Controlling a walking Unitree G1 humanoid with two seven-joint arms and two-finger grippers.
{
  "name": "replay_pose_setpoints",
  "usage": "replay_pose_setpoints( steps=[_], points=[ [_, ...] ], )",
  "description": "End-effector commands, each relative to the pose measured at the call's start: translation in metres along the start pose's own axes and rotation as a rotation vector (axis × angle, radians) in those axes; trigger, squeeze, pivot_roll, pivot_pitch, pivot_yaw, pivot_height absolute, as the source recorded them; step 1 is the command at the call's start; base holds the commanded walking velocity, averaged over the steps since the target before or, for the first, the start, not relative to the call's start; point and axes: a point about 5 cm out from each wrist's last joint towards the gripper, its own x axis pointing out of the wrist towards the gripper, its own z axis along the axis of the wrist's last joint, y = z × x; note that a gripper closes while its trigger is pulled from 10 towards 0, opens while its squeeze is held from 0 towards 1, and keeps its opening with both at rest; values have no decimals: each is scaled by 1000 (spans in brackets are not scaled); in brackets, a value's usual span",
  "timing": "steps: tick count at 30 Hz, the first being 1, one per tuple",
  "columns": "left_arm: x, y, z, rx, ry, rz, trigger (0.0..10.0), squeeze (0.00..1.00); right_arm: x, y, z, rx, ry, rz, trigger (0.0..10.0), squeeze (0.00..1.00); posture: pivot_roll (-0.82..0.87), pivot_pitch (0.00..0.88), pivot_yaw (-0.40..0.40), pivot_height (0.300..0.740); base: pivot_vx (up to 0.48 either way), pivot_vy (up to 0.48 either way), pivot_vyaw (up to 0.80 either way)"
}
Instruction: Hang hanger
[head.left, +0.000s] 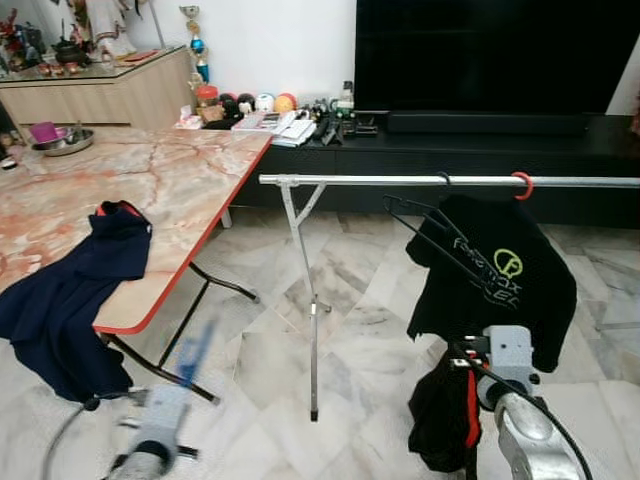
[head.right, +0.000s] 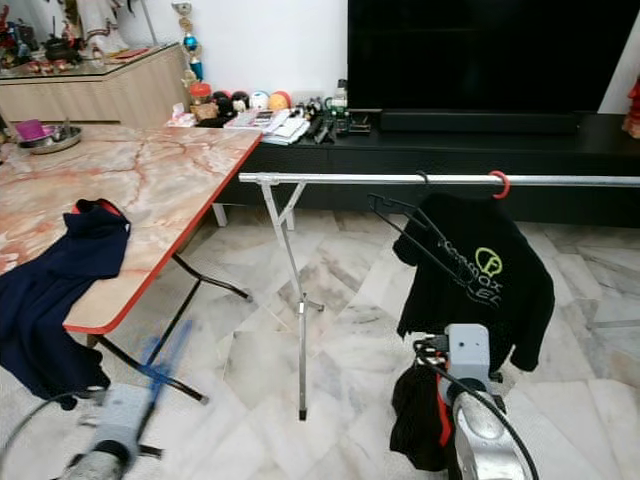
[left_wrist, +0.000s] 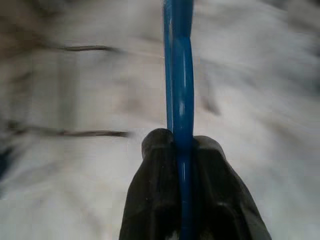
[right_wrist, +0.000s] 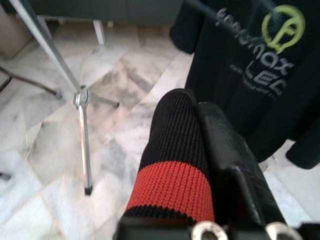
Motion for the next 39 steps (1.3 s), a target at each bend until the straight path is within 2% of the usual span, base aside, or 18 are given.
replay_pose_setpoints(
  steps=[1,2,4,5,6,7,8,10,12,14,15,18,21,24,30,35,39],
  points=[
    [0,3,8,114,2,-126,10000,0,5,15,4,-22,18,54,10000,0,74,0,38,740,0,0,0],
    [1,2,10,160,10,-161,10000,0,5,20,3,-28,29,75,10000,0,76,0,37,740,0,0,0],
    [3,2,22,326,18,-269,10000,0,7,35,1,-58,60,132,10000,0,78,0,36,740,0,0,0],
    [3,2,22,326,18,-269,10000,0,7,35,1,-58,60,132,10000,0,78,0,36,740,0,0,0],
    [7,-3,38,306,-19,-336,10000,0,9,45,2,-53,75,160,10000,0,82,0,34,740,0,0,0],
    [8,-4,42,296,-30,-350,10000,0,10,48,2,-51,78,167,10000,0,82,0,34,740,0,0,0],
    [10,-12,53,296,-53,-429,10000,0,11,54,3,-51,88,178,10000,0,83,0,34,740,0,0,0],
    [11,-24,64,304,-63,-532,10000,0,13,61,5,-48,99,192,10000,0,82,0,35,740,0,0,0],
    [9,-37,71,345,-57,-633,10000,0,15,68,8,-56,106,210,10000,0,77,0,40,740,0,0,0],
    [7,-49,75,350,-57,-707,10000,0,16,75,11,-58,104,219,10000,0,78,0,41,740,0,0,0],
    [6,-62,80,338,-59,-758,10000,0,18,81,14,-54,102,223,10000,0,83,0,38,740,0,0,0],
    [4,-74,84,351,-54,-806,10000,0,20,86,17,-35,103,215,10000,0,95,0,37,740,0,0,0],
    [2,-78,88,375,-53,-791,10000,0,21,89,20,-28,100,199,10000,0,105,0,37,740,0,0,0],
    [-6,-82,90,357,-53,-832,10000,0,22,91,23,-24,96,190,10000,0,113,0,32,740,0,0,0],
    [-18,-86,92,332,-44,-899,10000,0,23,91,24,-18,98,174,10000,0,122,0,29,740,0,0,0],
    [-30,-87,100,357,-42,-972,10000,0,25,86,24,-10,103,141,10000,0,125,0,29,740,0,0,0],
    [-28,-87,104,355,-42,-951,10000,0,25,85,25,-3,100,123,10000,0,121,0,30,740,0,0,0]
  ],
)
